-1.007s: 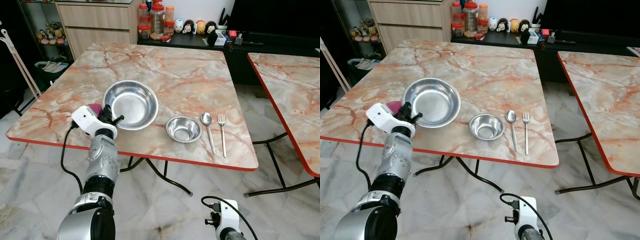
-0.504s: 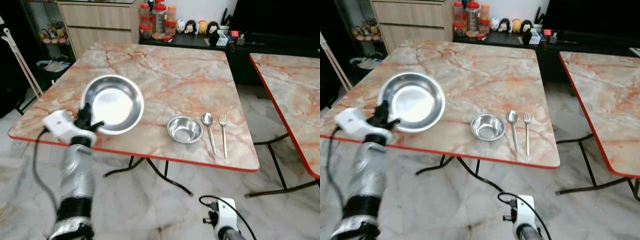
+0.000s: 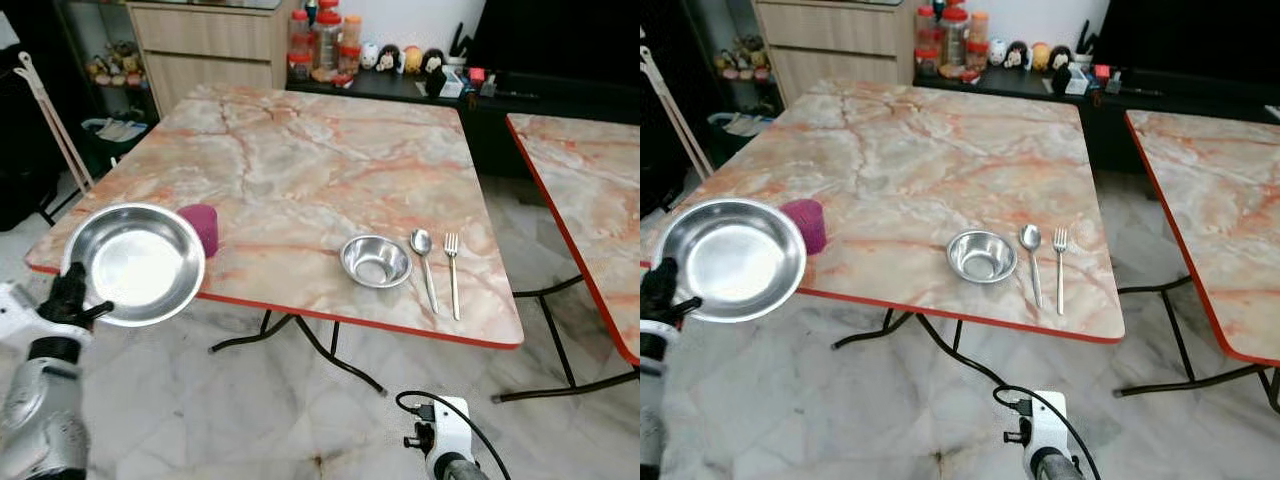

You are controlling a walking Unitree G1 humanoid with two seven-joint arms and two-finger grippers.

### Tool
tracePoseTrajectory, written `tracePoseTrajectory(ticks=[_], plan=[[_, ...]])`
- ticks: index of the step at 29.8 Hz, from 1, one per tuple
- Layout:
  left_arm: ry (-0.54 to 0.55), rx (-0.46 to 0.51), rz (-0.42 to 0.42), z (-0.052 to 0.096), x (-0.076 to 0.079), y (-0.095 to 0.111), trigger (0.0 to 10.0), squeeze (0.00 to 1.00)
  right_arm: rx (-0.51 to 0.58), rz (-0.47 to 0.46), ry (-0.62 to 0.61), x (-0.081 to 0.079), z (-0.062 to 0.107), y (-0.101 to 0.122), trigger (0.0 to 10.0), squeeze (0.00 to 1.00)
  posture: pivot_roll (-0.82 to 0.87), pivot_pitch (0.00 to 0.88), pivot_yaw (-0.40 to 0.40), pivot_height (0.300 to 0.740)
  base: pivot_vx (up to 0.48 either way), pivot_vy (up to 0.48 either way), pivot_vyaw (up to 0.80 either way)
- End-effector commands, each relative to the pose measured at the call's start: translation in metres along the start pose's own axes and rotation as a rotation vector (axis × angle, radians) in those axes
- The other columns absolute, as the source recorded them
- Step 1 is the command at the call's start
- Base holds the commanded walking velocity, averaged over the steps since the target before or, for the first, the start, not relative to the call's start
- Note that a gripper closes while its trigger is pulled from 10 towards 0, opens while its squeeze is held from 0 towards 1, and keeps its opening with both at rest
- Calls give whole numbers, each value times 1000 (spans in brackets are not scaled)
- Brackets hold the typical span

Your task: Setting the table

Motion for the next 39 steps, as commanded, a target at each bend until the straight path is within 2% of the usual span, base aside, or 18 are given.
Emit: tracePoseTrajectory(ticks=[1, 2, 5, 8, 9, 11, 13, 15, 16, 17, 19, 21, 25, 27, 28, 30, 33, 39], plan=[[62, -43, -45, 9, -26, -9, 10000, 0, -2, 2, -14, 5, 0, 0, 10000, 0, 127, 0, -62, 740, 0, 0, 0], [84, -82, -73, 15, -36, -18, 10000, 0, -3, 1, -15, 5, 1, 0, 10000, 0, 130, 0, -64, 740, 0, 0, 0], [121, -154, -103, 25, -48, -35, 10000, 0, -3, -1, -18, 6, 1, -1, 10000, 0, 124, 0, -60, 740, 0, 0, 0], [159, -217, -121, 34, -57, -52, 10000, 0, -2, -6, -21, 6, 1, -1, 10000, 0, 118, 0, -56, 740, 0, 0, 0], [159, -217, -121, 34, -57, -52, 10000, 0, -2, -6, -21, 6, 1, -1, 10000, 0, 118, 0, -56, 740, 0, 0, 0], [236, -309, -130, 45, -69, -75, 10000, 0, 0, -14, -28, 7, 1, -1, 10000, 0, 109, 0, -50, 740, 0, 0, 0], [257, -368, -146, 52, -70, -91, 10000, 0, 2, -21, -34, 9, 1, -1, 10000, 0, 105, 0, -48, 740, 0, 0, 0], [225, -462, -200, 59, -61, -113, 10000, 0, -2, -24, -42, 10, 2, -2, 10000, 0, 100, 0, -44, 740, 0, 0, 0], [189, -512, -221, 62, -52, -125, 10000, 0, -5, -25, -48, 12, 2, -3, 10000, 0, 100, 0, -44, 740, 0, 0, 0], [173, -546, -219, 64, -46, -134, 10000, 0, -7, -25, -51, 12, 2, -4, 10000, 0, 97, 0, -44, 740, 0, 0, 0], [144, -620, -191, 71, -29, -154, 10000, 0, -5, -34, -58, 14, 3, -4, 10000, 0, 92, 0, -41, 740, 0, 0, 0], [134, -665, -181, 75, -20, -164, 10000, 0, -1, -43, -63, 15, 3, -4, 10000, 0, 85, 0, -42, 740, 0, 0, 0], [95, -776, -130, 85, 17, -192, 10000, 0, 0, -48, -70, 17, 3, -3, 10000, 0, 70, 0, -37, 740, 0, 0, 0], [89, -815, -109, 89, 29, -200, 10000, 0, 3, -53, -73, 17, 3, -3, 10000, 0, 62, 0, -36, 740, 0, 0, 0], [89, -815, -109, 89, 29, -200, 10000, 0, 3, -53, -73, 17, 3, -3, 10000, 0, 62, 0, -36, 740, 0, 0, 0], [94, -849, -51, 91, 44, -207, 10000, 0, 5, -60, -78, 19, 4, -4, 10000, 0, 45, 0, -29, 740, 0, 0, 0], [109, -854, 30, 89, 56, -209, 10000, 0, 5, -73, -90, 23, 5, -5, 10000, 0, 44, 0, -27, 740, 0, 0, 0], [109, -920, 2, 103, 64, -219, 10000, 0, 5, -83, -103, 26, 5, -5, 10000, 0, 32, 0, -18, 740, 0, 0, 0]])
Point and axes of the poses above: a point about 5 cm out from each wrist's last joint towards the gripper, its own z axis pointing back from the gripper into the wrist, its own y axis along the axis of the wrist's last joint, x = y × z, the point moved 6 cm from there along -z, pointing out of the wrist towards the gripper, and after that the axes turned 14 degrees about -z, right-handed, at the moved point
